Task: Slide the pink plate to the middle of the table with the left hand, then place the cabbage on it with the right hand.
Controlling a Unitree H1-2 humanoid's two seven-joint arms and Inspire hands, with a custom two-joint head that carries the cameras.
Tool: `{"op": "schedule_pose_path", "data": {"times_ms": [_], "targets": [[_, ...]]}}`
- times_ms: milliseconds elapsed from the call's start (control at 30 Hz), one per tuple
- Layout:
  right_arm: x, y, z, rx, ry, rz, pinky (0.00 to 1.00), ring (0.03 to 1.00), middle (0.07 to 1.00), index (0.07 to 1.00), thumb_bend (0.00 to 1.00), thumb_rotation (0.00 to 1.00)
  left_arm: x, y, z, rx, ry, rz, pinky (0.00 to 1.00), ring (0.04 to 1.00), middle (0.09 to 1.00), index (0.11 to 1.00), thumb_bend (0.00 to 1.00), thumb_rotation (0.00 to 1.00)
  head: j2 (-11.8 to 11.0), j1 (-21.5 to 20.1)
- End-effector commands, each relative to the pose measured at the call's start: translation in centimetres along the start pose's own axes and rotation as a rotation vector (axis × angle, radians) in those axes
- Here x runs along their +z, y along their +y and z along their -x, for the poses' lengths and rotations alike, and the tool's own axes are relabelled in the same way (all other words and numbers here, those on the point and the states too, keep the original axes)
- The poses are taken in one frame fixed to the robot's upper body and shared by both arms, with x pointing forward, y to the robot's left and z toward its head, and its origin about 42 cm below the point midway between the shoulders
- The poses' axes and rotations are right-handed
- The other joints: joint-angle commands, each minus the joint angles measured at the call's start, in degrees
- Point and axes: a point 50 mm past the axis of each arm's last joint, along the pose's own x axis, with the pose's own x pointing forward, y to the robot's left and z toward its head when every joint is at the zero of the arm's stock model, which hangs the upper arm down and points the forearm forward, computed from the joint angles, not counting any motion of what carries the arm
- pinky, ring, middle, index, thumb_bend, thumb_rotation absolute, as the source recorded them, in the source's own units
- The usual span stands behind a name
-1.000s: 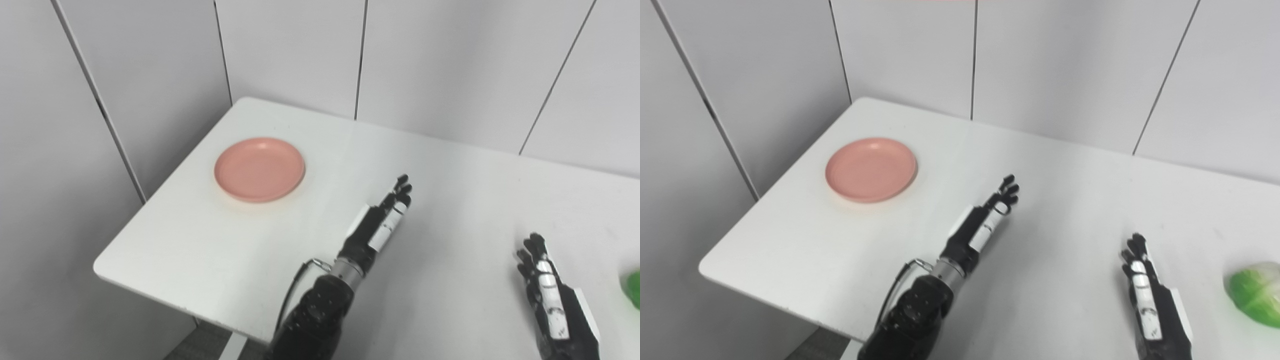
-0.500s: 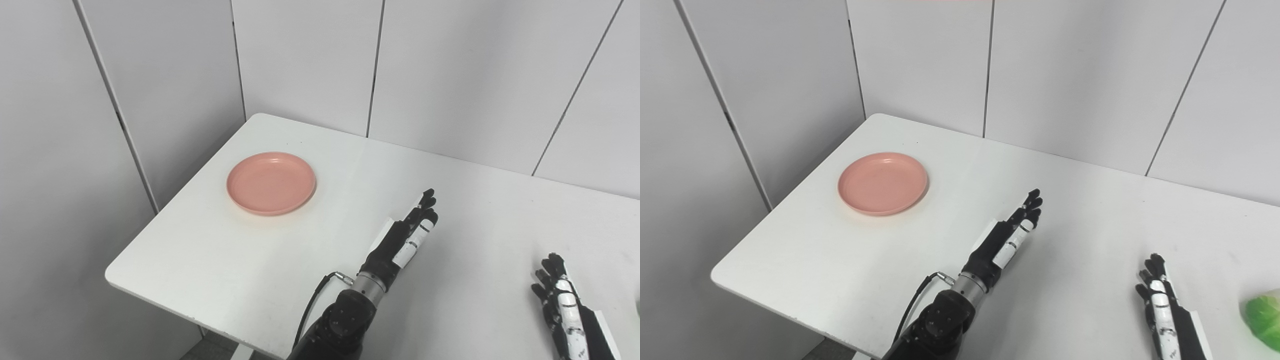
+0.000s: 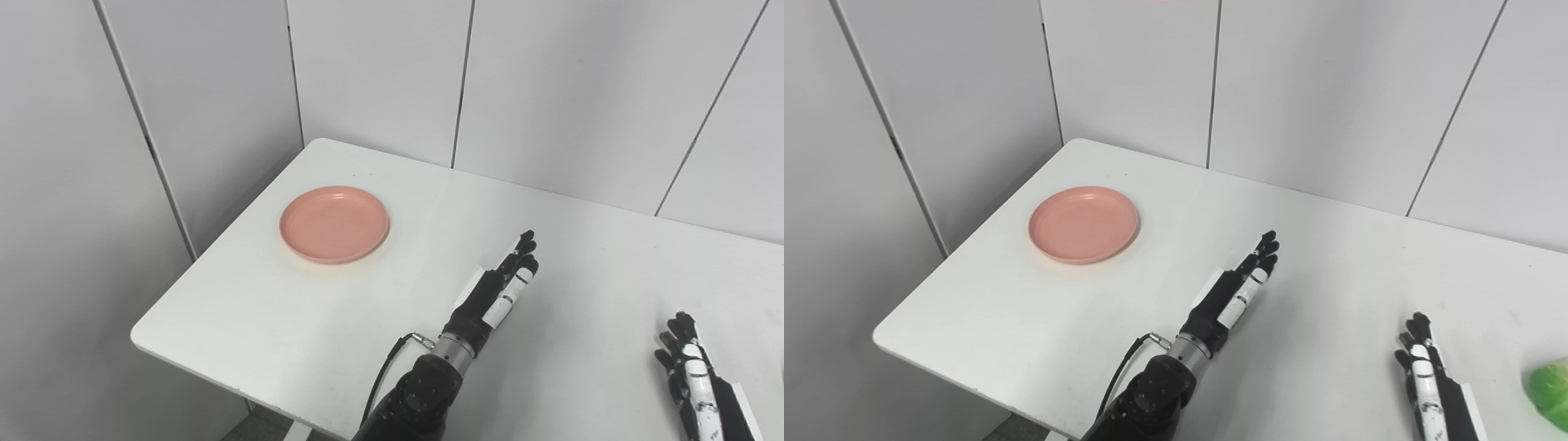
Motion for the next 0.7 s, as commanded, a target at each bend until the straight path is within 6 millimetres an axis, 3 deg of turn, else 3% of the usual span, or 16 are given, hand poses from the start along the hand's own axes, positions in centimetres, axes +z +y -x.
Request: {"op": "schedule_pose_path", "data": {"times_ms": [0,133,367,667], "targets": [[0.4,0.2,0.0,-0.006,-0.005,-0.001,1.00,1.000,1.000,1.000,0.02,1.00,-1.8,1.2,2.8,0.016,0.067,0.015,0.97,0.991,0.996,0.997,0.47,1.00,0.2,-0.1],[0.6,0.7,0.1,-0.005,-0.004,0.006,1.00,1.000,1.000,1.000,0.02,1.00,1.3,2.1,2.2,0.008,0.004,0.036,0.99,0.994,1.000,1.000,0.43,1.00,0.4,-1.3],[0.8,1.1,0.4,-0.006,0.004,0.016,1.00,1.000,1.000,1.000,0.01,1.00,6.9,3.9,0.9,-0.006,-0.106,0.014,0.96,0.971,0.975,0.983,0.50,1.00,1.2,-1.5],[0.8,1.0,0.4,-0.002,0.004,0.012,1.00,1.000,1.000,1.000,0.03,1.00,12.1,6.5,-1.0,-0.006,-0.216,0.046,0.95,0.949,0.966,0.966,0.54,1.00,1.8,-0.8]]}}
